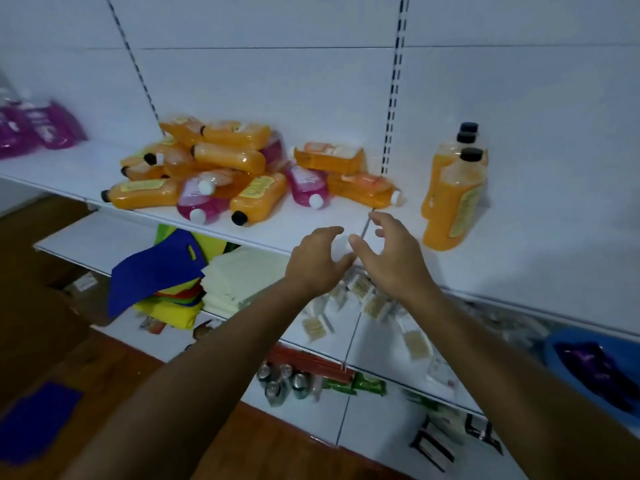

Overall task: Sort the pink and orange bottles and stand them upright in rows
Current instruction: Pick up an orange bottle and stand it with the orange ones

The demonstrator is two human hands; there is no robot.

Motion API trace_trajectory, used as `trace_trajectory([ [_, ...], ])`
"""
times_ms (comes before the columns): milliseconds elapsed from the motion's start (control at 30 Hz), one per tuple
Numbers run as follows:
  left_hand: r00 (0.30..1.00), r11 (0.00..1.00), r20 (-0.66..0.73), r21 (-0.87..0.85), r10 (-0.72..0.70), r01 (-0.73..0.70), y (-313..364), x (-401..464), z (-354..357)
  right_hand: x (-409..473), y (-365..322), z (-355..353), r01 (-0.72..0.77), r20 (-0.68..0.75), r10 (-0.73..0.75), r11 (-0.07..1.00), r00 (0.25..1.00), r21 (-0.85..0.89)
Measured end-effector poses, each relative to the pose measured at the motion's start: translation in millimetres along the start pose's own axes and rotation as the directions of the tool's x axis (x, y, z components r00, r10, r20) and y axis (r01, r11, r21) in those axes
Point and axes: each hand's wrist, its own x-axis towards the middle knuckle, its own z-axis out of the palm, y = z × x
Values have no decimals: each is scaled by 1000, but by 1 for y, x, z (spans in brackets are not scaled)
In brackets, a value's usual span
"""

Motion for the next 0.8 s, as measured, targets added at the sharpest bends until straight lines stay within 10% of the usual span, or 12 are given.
trace_trajectory([
  [400,996,998,-66,12,-61,62,-149,50,-92,71,-58,127,-51,25,52,997,998,-63],
  [800,988,991,-82,14,134,-133,-118,152,-74,158,-15,98,-33,-156,6,984,988,-173],
])
